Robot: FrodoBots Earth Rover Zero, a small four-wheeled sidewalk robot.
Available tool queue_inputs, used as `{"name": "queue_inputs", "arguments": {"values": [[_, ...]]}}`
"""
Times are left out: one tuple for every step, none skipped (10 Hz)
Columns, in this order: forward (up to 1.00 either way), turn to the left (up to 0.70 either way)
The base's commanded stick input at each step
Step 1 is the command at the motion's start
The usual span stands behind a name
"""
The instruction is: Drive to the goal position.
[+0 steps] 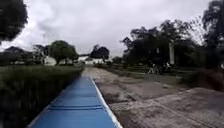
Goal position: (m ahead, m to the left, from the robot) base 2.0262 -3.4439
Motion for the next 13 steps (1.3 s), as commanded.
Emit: {"name": "queue_inputs", "arguments": {"values": [[0.41,0.01],[0.39,0.0],[0.39,0.0],[0.43,0.0],[0.45,0.0],[0.36,0.0],[0.22,0.37],[0.21,0.41],[0.2,0.4],[0.39,0.0],[0.5,0.0],[0.5,0.0],[0.5,0.0]]}}
